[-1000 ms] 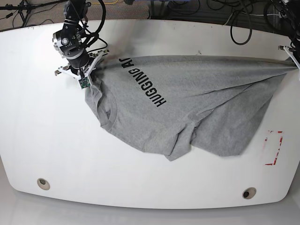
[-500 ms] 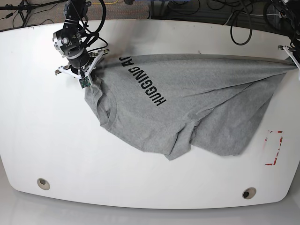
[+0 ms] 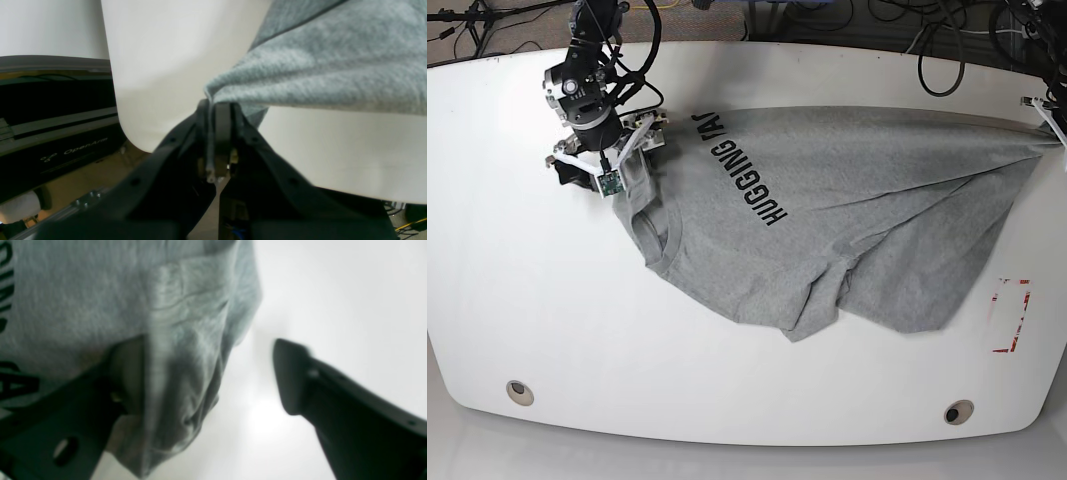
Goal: Fold the T-shirt properly
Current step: 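Lay the shirt flat on the table, keeping both grippers holding its edge, then release the shirt edge and regrasp the shirt body lower with the right gripper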
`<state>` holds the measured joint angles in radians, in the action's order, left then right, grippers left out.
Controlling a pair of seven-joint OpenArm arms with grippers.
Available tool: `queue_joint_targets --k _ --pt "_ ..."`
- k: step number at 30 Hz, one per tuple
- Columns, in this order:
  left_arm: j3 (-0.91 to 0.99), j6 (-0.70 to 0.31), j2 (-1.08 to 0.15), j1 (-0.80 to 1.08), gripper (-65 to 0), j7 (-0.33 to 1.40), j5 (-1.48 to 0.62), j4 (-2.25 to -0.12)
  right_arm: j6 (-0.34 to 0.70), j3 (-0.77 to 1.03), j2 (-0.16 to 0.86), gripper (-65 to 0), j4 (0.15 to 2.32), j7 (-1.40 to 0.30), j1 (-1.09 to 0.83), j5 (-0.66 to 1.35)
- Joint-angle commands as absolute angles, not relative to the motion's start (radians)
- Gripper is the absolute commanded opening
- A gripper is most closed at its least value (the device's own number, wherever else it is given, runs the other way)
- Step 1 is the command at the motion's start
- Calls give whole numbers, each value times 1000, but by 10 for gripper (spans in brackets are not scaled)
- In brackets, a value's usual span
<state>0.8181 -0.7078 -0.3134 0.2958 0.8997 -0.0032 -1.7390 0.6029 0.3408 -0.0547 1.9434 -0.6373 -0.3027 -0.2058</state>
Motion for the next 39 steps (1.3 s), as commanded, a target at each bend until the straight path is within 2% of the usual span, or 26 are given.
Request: queue_joint_targets --k 1,11,23,27,34,39 --pt "820 -698 -335 291 -650 892 -1 -1759 598 341 -73 -65 1971 -621 -239 -203" --pt "819 -698 -335 289 -650 892 1 -1758 598 341 -70 -65 1880 -622 -42 -203" --pt "817 -698 -340 288 -650 892 4 -1756 598 341 -42 -67 1408 -613 306 -197" --pt "817 -698 -341 288 -650 892 4 -1756 598 341 -25 -67 1247 -561 392 -197" --pt "817 -698 -341 288 -650 892 4 -1756 598 341 1 -67 1023 -452 467 -205" --pt "817 -698 -340 288 -650 892 4 -1756 598 341 4 -67 967 -443 472 -205"
